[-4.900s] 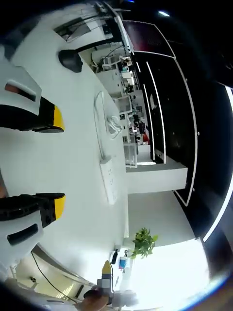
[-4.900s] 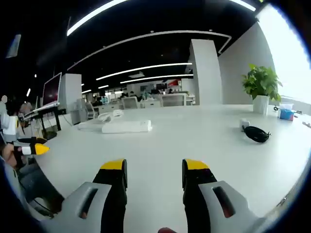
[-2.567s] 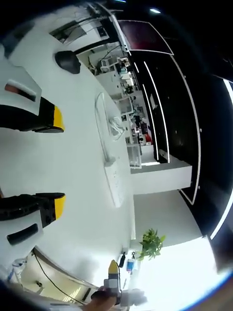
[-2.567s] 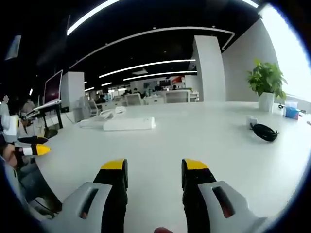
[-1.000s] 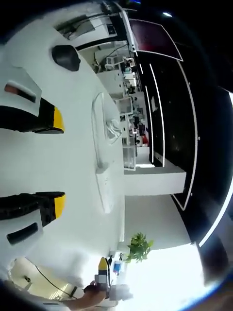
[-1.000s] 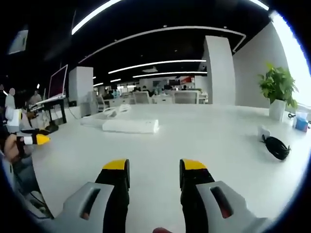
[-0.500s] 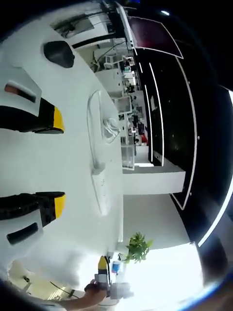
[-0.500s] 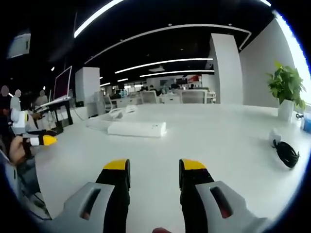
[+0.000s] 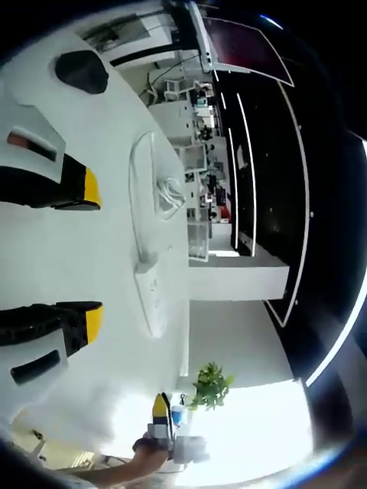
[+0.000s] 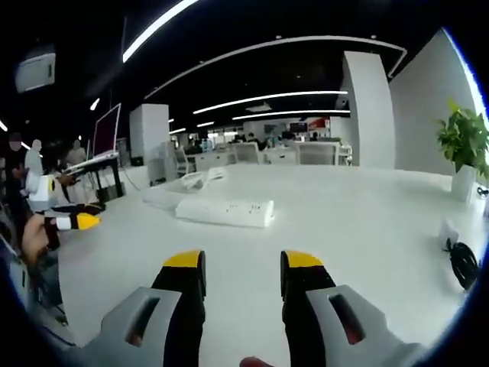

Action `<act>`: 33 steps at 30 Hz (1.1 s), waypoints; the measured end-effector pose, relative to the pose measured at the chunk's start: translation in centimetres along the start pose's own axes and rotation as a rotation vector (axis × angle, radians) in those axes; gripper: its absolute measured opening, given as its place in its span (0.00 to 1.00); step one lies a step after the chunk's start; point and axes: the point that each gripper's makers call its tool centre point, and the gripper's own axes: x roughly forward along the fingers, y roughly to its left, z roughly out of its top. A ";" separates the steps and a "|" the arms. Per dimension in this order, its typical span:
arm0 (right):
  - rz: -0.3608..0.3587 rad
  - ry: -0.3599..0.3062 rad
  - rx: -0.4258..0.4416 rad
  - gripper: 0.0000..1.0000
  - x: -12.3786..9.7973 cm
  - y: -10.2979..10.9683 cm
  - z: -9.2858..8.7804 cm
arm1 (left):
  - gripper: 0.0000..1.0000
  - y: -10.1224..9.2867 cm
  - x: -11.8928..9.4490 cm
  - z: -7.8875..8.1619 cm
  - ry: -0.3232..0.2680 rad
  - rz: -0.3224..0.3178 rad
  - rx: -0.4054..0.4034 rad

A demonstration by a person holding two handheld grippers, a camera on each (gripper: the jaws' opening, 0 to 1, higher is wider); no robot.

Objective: Straighten the power strip on the desk, plug the charger into it

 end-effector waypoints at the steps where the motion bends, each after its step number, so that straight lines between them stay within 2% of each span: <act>1: 0.005 0.004 -0.005 0.39 0.2 0.1 0.0 | 0.49 0.1 0.1 0.1 -0.003 -0.001 0.001; 11: 0.045 0.018 -0.041 0.38 1.7 0.7 0.6 | 0.47 1.1 0.4 1.1 -0.020 -0.006 0.022; 33: 0.056 0.028 -0.054 0.37 3.3 0.0 0.9 | 0.46 1.6 1.6 2.4 -0.025 -0.010 0.038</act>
